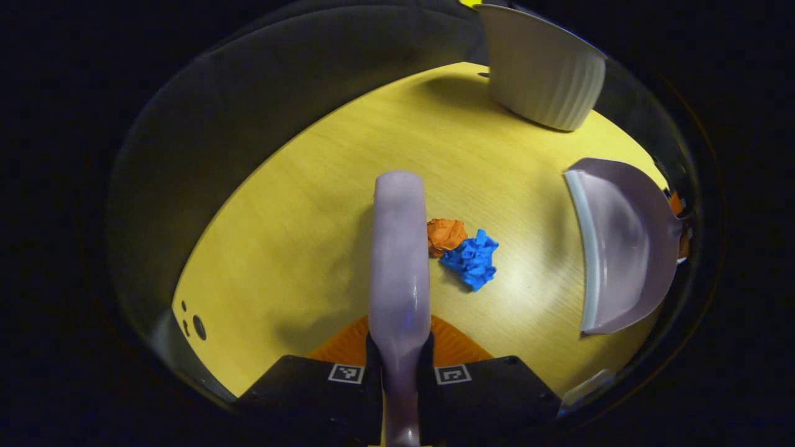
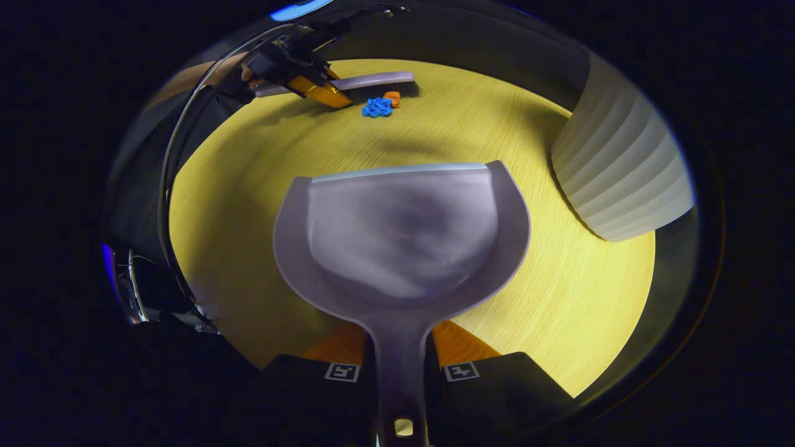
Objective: Pick up the small broom and dustpan from the desktop, sweep the trash into the dustpan with the broom, and then empty the trash into the garbage bin.
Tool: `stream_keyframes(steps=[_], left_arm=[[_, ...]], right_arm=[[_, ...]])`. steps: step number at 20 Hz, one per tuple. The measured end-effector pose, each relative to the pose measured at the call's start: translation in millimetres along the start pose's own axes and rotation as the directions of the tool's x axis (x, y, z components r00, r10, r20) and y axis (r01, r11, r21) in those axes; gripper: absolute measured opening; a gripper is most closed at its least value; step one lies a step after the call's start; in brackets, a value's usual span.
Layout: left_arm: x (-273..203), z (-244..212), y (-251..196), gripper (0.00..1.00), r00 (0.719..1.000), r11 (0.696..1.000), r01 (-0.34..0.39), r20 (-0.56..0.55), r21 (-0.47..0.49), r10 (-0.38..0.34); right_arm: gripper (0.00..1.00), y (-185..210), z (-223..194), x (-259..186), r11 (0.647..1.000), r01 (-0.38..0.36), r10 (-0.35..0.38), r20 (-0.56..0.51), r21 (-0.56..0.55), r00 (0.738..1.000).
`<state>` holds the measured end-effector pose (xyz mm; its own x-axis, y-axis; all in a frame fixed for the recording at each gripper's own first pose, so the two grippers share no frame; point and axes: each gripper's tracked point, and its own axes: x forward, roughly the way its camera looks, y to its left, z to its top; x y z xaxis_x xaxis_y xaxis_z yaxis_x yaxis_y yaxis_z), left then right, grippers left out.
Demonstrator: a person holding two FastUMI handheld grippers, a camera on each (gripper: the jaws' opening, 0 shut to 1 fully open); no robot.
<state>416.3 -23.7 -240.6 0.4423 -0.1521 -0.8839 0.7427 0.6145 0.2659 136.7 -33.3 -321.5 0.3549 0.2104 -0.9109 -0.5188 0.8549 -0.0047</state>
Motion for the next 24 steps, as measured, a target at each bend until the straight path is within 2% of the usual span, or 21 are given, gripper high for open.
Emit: stream_keyframes(steps=[5,9,14,16,17,18,19,23,24], left_arm=[[-5.0,6.2,-55.8,0.26,0.992,0.991,0.126,-0.032,0.051,-0.125],[-9.6,2.3,-117.7,0.27,0.976,0.977,0.211,-0.056,-0.001,-0.211],[-16.3,2.1,-192.4,0.27,0.932,0.935,0.353,-0.074,-0.039,-0.355],[-22.6,3.9,-216.0,0.27,0.917,0.92,0.386,-0.076,-0.068,-0.391],[-25.1,3.5,-223.8,0.27,0.918,0.919,0.384,-0.068,-0.084,-0.39],[-26.0,2.3,-223.8,0.27,0.924,0.922,0.373,-0.052,-0.108,-0.38],[-28.8,2.7,-225.4,0.29,0.929,0.922,0.362,-0.032,-0.137,-0.37],[-48.7,-2.9,-219.7,0.27,0.946,0.911,0.322,0.062,-0.257,-0.317],[-57.6,-4.7,-214.9,0.27,0.95,0.905,0.311,0.088,-0.289,-0.298]], right_arm=[[0.34,0.5,-0.4,-0.8,1.0,0.0,0.0,0.007,-0.008,1.0],[0.34,-0.8,-3.8,1.9,1.0,0.001,-0.001,0.016,-0.005,1.0],[0.34,-1.8,-5.2,1.0,1.0,-0.001,0.002,0.032,-0.024,0.999],[0.34,-1.8,-4.6,0.9,1.0,-0.005,0.006,0.039,-0.012,0.999],[0.39,-2.5,-4.7,1.8,1.0,-0.004,0.005,0.043,-0.011,0.999],[0.29,-3.6,-1.3,0.9,1.0,-0.002,0.003,0.052,-0.009,0.999],[0.34,-3.9,1.4,2.1,1.0,0.001,-0.001,0.062,-0.01,0.998],[0.34,-6.5,0.3,5.0,1.0,0.015,-0.014,0.08,-0.015,0.997],[0.29,-6.7,-0.8,4.3,1.0,0.014,-0.013,0.083,-0.01,0.996]])
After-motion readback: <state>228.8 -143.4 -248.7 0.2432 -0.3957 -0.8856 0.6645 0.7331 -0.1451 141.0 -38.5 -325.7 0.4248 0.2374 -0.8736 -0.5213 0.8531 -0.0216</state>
